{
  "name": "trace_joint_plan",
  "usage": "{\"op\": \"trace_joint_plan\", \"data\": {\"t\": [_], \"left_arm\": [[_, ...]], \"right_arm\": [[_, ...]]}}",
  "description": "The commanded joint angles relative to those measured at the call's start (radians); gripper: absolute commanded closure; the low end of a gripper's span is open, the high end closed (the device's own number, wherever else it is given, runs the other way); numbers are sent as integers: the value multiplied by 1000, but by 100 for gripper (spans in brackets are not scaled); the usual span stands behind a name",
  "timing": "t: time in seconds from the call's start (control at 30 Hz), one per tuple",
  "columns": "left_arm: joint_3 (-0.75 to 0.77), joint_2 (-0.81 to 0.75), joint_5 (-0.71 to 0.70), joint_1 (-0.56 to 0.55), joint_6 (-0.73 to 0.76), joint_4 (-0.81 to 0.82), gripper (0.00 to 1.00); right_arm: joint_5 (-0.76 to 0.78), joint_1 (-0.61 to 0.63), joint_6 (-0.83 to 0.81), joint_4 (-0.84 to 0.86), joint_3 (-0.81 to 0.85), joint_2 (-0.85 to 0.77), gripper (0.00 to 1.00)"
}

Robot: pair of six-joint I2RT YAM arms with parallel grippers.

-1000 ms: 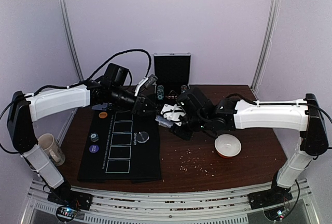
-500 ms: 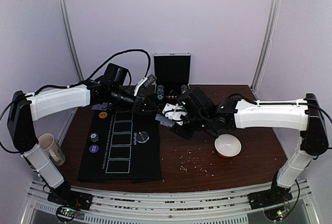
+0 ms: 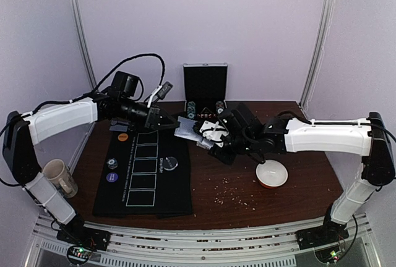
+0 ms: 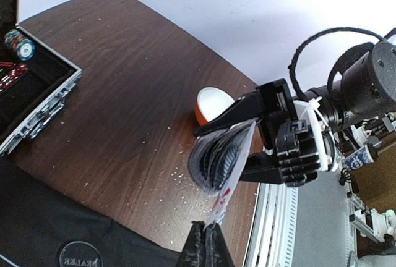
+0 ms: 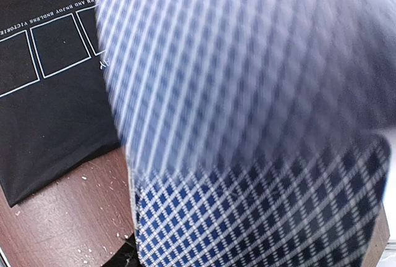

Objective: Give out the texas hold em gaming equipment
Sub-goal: Pick up the poker card from the face-down deck piles, then distribute the poker card in the small blind area.

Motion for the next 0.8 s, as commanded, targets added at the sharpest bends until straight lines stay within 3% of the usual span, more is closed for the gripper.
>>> {"op": "trace_joint_plan", "data": {"t": [0.0, 0.13, 0.3, 0.4, 0.53, 0.77], "left_arm": [[-15, -76, 12, 87, -6, -132, 100], [-74, -137, 8, 93, -44, -218, 100], [-119, -200, -109, 116, -60, -425, 100], [-291, -221, -148, 129, -140, -427, 100], [-346, -254, -354, 158, -124, -540, 100], [-481, -344, -556, 242, -144, -636, 100]], "right_arm": [[10, -18, 10, 15, -29, -43, 50], [7, -23, 0, 14, -32, -42, 50], [-7, -25, -15, 10, -33, -43, 50], [-13, -26, -28, 4, -33, -42, 50], [-22, -27, -42, 11, -43, -49, 50], [-49, -27, -65, 15, -45, -54, 50]]}}
